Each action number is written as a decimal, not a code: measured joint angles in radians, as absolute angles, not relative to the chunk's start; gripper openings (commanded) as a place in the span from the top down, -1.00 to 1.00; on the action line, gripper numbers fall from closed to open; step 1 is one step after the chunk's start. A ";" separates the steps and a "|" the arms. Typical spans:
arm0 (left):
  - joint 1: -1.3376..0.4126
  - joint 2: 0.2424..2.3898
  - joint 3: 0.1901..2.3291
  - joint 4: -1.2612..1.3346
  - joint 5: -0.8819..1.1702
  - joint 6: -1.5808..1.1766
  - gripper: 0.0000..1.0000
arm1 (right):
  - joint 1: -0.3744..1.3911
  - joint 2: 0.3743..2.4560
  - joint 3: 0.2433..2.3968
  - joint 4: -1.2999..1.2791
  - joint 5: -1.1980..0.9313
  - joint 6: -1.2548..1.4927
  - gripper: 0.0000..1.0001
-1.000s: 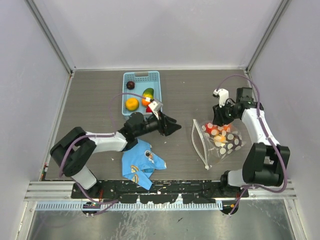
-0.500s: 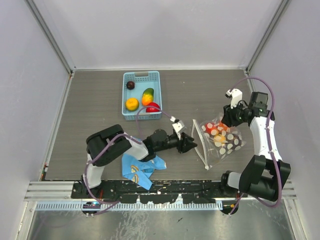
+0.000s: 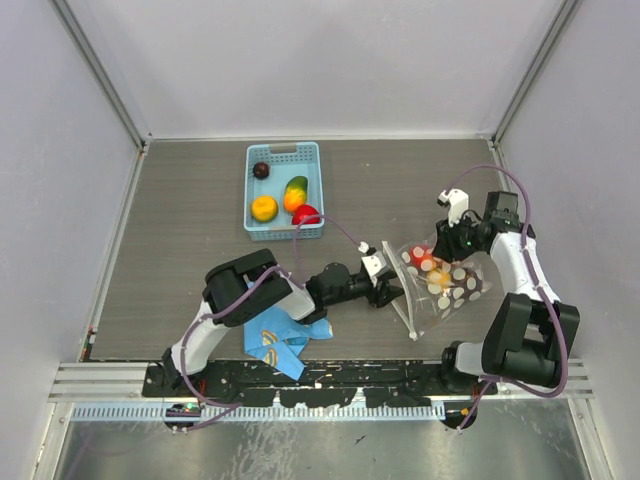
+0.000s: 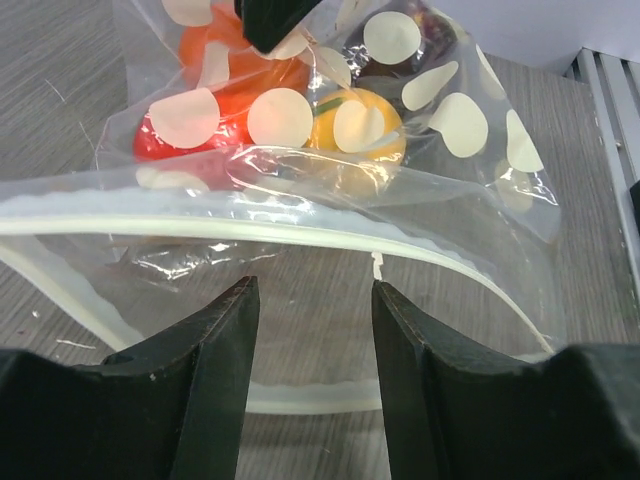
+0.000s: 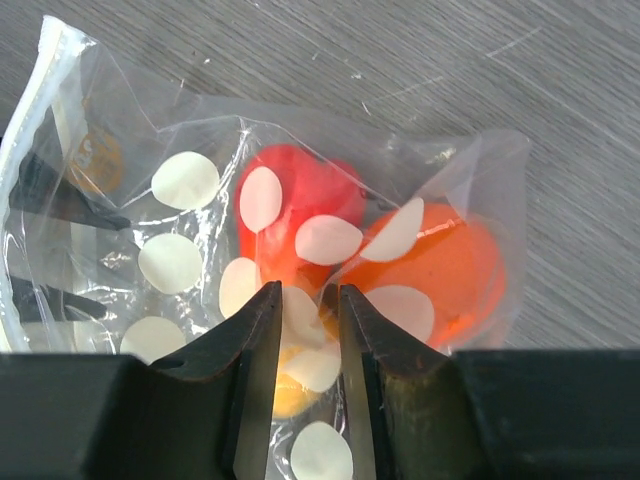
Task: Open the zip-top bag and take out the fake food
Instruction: Pick up the fake fruit from the zipper food storage bag.
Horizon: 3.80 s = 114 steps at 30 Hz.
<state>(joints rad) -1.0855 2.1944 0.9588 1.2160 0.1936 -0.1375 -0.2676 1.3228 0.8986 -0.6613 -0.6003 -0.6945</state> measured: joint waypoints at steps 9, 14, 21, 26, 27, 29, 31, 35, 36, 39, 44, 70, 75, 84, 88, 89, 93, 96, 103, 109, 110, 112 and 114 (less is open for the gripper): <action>-1.087 2.243 1.019 1.222 0.186 -0.105 -0.01 | -0.209 1.407 0.896 -0.612 -0.521 -0.669 0.46; -1.087 2.267 1.052 1.213 0.186 -0.088 -0.03 | -0.190 1.458 0.896 -0.601 -0.464 -0.659 0.52; -1.087 2.278 1.091 1.200 0.178 -0.083 -0.17 | -0.165 1.543 0.915 -0.625 -0.406 -0.661 0.53; -1.086 2.289 1.094 1.198 0.160 -0.084 -0.24 | -0.149 1.573 0.928 -0.646 -0.387 -0.673 0.53; -1.086 2.289 1.094 1.197 0.157 -0.084 -0.24 | -0.146 1.577 0.930 -0.652 -0.386 -0.677 0.52; -1.086 2.289 1.094 1.197 0.151 -0.086 -0.26 | -0.142 1.586 0.936 -0.665 -0.386 -0.684 0.52; -1.082 2.289 1.094 1.196 0.145 -0.089 -0.26 | -0.136 1.596 0.943 -0.678 -0.388 -0.692 0.52; -1.077 2.290 1.094 1.193 0.142 -0.099 -0.26 | -0.128 1.609 0.953 -0.707 -0.404 -0.717 0.53; -1.076 2.290 1.094 1.193 0.142 -0.101 -0.26 | -0.127 1.610 0.956 -0.717 -0.411 -0.725 0.53; -1.072 2.293 1.094 1.192 0.142 -0.113 -0.25 | -0.125 1.610 0.962 -0.740 -0.432 -0.739 0.52; -1.071 2.300 1.094 1.191 0.144 -0.120 -0.24 | -0.136 1.569 0.963 -0.759 -0.483 -0.748 0.46; -1.065 2.320 1.097 1.192 0.154 -0.173 -0.83 | -0.189 1.505 0.825 -0.400 -0.540 -0.422 0.33; -1.065 2.320 1.097 1.188 0.138 -0.191 -0.98 | -0.171 1.565 0.903 -0.495 -0.587 -0.509 0.41; -1.064 2.320 1.097 1.158 0.104 -0.194 -0.98 | -0.163 1.563 0.949 -0.618 -0.658 -0.614 0.33; -1.060 2.320 1.097 1.161 0.101 -0.194 -0.97 | -0.173 1.426 0.928 -0.521 -0.628 -0.524 0.25; -1.058 2.320 1.097 1.161 0.101 -0.194 -0.97 | -0.172 1.391 0.921 -0.483 -0.618 -0.491 0.23; -1.053 2.320 1.097 1.162 0.101 -0.194 -0.99 | -0.119 1.353 0.923 -0.355 -0.552 -0.398 0.24; -1.052 2.320 1.097 1.162 0.102 -0.194 -0.99 | -0.057 1.435 0.970 -0.341 -0.501 -0.366 0.27; -1.050 2.320 1.097 1.161 0.103 -0.194 -0.96 | -0.030 1.552 0.980 -0.365 -0.430 -0.384 0.32; -1.050 2.320 1.097 1.158 0.100 -0.194 -0.96 | -0.033 1.617 1.001 -0.443 -0.429 -0.451 0.39; -1.050 2.320 1.097 1.158 0.097 -0.194 -0.96 | -0.033 1.629 1.004 -0.451 -0.433 -0.461 0.41; -1.050 2.319 1.097 1.156 0.090 -0.193 -0.96 | -0.032 1.656 1.008 -0.482 -0.446 -0.492 0.44; -1.050 2.317 1.096 1.151 0.083 -0.193 -0.96 | -0.030 1.665 1.010 -0.512 -0.459 -0.516 0.45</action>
